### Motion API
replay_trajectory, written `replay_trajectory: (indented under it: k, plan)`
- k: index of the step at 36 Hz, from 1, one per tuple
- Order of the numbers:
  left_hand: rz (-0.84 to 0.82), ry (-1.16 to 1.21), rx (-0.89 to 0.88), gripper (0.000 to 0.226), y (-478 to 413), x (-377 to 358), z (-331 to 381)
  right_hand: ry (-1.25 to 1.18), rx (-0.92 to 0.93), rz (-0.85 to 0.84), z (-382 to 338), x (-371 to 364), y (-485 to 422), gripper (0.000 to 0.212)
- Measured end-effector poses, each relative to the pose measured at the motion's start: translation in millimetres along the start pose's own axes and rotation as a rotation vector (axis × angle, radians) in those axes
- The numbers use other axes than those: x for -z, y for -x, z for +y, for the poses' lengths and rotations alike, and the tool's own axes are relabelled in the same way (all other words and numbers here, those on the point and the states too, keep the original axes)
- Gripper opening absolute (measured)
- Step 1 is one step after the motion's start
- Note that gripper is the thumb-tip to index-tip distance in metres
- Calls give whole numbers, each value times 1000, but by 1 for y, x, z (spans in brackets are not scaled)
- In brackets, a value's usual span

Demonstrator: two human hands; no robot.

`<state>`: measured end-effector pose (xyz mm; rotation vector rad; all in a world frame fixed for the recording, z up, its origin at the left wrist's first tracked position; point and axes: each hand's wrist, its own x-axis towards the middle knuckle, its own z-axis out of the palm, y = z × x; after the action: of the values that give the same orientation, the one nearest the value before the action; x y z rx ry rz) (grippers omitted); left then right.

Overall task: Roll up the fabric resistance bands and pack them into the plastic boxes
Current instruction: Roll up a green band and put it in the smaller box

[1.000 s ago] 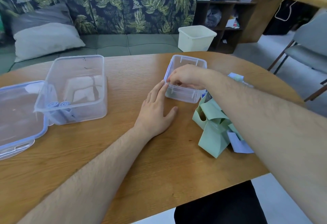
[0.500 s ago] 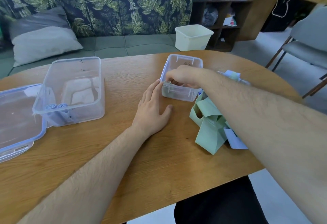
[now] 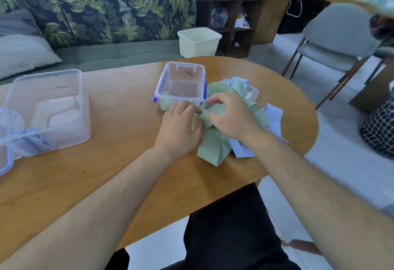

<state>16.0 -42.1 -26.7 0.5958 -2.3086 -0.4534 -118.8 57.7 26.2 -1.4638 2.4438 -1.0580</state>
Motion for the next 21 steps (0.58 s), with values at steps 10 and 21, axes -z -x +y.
replay_trajectory:
  k: [10,21]
  plan:
    - [-176,-20,60,48,-6,-5,28,16,26,-34,22,2,15,33]
    - [-148,221,201,50,-24,2,42,-393,-141,96,23,24,15,24]
